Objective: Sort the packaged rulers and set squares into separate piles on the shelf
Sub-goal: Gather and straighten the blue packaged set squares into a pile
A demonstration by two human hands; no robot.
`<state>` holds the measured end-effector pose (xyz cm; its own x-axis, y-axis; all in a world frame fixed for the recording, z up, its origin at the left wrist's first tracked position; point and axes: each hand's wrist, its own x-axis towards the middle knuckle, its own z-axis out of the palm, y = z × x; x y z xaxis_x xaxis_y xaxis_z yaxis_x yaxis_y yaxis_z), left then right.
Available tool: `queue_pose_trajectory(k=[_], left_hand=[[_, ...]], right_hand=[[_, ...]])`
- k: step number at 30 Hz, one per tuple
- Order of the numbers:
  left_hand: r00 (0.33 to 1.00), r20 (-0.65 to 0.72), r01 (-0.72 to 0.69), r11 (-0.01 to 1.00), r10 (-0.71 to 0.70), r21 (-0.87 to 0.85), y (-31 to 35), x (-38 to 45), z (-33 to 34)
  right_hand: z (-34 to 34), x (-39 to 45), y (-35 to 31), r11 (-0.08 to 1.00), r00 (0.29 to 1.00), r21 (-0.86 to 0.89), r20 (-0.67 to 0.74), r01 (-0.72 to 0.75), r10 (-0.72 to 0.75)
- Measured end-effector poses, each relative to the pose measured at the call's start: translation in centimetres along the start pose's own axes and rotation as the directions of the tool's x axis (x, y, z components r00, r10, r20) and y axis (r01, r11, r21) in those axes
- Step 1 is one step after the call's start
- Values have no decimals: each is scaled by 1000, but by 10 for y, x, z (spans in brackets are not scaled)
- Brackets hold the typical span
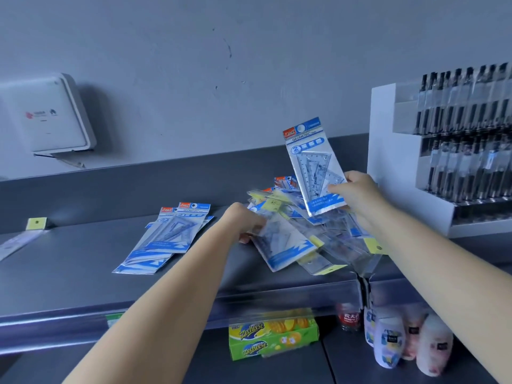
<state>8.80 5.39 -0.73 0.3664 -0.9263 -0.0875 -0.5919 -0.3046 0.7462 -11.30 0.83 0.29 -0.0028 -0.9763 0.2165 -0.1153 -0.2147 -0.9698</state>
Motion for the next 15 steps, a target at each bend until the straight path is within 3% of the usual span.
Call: queue_pose_trajectory(k=[2,5,15], left_hand=[[1000,-5,14,976,-15,-219,-10,-3,-11],[998,-21,41,913,-54,-407,-20,-10,-26],[998,-4,54,889,-63,-456,-64,-33,-105]], right_hand=[[11,-6,-5,999,999,25,45,-30,28],[31,-12,-13,998,997,41,65,-53,50],[99,-37,-45,998,995,52,96,-26,21]])
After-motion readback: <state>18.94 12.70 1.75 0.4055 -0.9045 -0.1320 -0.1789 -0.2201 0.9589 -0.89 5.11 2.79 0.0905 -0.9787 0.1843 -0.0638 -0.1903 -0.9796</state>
